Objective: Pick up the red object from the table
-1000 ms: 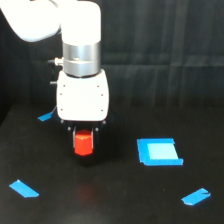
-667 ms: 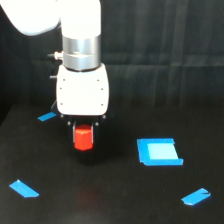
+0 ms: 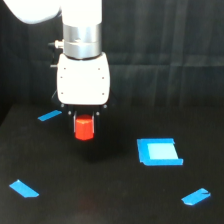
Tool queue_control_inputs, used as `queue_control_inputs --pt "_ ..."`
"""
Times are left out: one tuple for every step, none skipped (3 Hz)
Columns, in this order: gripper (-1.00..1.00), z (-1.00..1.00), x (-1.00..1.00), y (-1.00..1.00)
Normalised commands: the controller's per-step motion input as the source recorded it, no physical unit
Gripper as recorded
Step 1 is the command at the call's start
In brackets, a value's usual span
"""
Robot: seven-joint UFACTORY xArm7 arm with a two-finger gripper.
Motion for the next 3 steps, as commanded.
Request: queue_control_inputs --pt "-1.0 0.91 0.12 -0.01" --pt "-0.98 0.58 0.05 0.06" --pt "-0.96 0.19 0.0 0.03"
